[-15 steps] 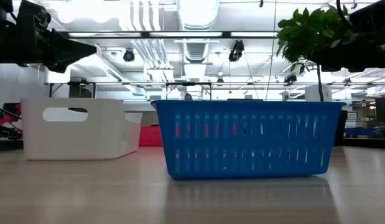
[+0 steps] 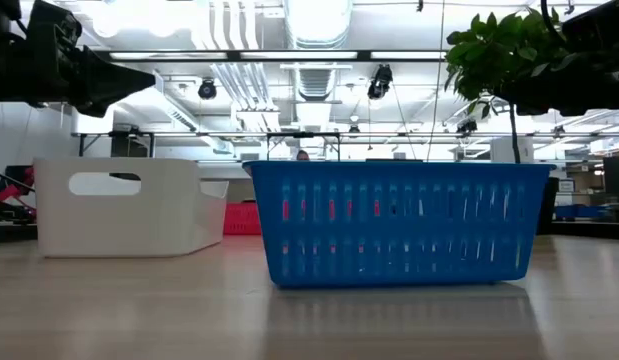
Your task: Stack baskets by color
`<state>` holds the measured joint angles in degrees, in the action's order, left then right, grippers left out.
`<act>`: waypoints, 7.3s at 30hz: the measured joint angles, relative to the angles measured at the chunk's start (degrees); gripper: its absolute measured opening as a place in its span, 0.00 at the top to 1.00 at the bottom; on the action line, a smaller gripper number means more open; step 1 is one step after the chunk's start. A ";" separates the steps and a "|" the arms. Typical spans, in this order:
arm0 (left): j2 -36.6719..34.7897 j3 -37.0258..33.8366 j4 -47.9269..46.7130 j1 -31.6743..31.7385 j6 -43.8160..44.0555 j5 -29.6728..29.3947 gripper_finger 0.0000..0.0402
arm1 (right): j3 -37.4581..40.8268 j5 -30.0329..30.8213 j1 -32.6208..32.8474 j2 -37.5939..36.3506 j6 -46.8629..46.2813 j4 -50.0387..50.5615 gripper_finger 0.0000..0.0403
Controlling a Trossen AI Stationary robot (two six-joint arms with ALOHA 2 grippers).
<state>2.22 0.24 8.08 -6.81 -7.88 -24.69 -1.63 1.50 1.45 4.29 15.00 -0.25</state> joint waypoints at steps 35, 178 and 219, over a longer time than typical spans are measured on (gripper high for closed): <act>0.02 0.01 0.00 0.01 0.01 -0.01 1.00 | 0.00 0.00 0.01 -0.01 0.00 0.01 0.83; 107.22 78.98 -28.36 4.68 2.51 16.74 0.56 | -0.02 -2.91 0.02 32.61 -0.04 -57.94 0.98; 106.29 74.48 -26.26 8.05 2.56 22.29 0.61 | 0.02 -2.89 0.02 32.57 1.03 -56.59 0.98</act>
<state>108.51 74.72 -18.18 1.23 -5.32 -2.40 -1.61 -1.39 1.48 36.86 16.03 -56.84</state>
